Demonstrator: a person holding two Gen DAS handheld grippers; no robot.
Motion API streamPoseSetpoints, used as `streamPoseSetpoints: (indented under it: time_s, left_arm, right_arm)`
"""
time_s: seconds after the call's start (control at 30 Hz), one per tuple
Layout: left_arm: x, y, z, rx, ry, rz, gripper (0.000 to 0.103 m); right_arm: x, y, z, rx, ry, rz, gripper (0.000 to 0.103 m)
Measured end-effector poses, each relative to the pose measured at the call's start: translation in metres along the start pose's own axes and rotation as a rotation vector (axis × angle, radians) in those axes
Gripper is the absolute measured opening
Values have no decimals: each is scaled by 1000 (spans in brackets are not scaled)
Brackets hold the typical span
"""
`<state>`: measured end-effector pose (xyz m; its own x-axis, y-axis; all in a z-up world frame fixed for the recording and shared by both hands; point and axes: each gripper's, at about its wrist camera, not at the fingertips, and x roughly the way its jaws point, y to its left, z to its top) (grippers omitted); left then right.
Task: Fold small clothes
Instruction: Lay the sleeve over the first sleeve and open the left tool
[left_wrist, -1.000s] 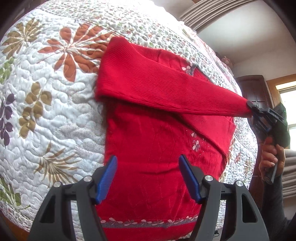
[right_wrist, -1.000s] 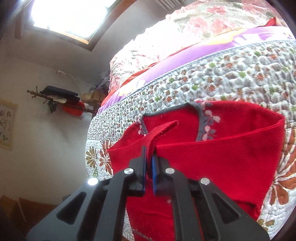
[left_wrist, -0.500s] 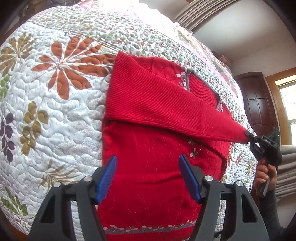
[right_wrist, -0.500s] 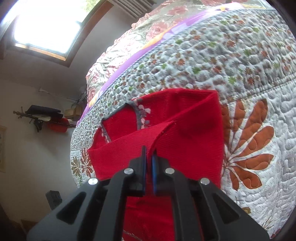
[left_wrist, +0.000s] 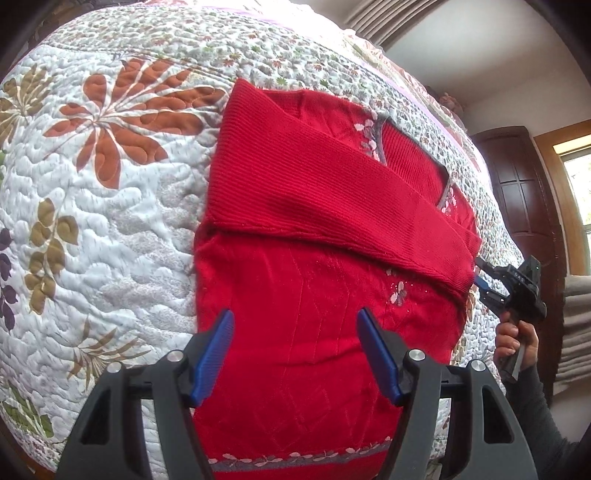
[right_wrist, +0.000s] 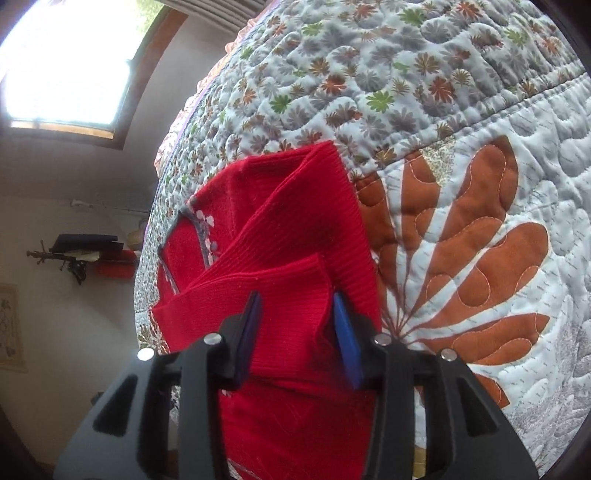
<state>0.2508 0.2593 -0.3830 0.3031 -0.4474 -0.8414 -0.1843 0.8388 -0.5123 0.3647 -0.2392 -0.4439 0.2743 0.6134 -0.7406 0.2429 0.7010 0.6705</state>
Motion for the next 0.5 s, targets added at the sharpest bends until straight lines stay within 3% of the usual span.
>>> streamPoseSetpoints:
  time_s: [0.03,0.07,0.1,0.33,0.5]
  left_arm:
    - [2,-1,-1,1,5,1,69]
    - [3,-3,-2,4,9,2,69]
    - [4,-5,-3,8,12,2,69]
    - [8,-17,7,32,5,2,69]
    - [11,-21,9,45,6,3,69]
  right_arm:
    - [1,-1,3,8,8,6,28]
    - [1,-2,5,8,16,9,8]
    - [1,-1,6,5,24,16,3]
    - [-35,14,8,-74,-56,-13,2]
    - [-37,3,9,-74,-62,-61,2]
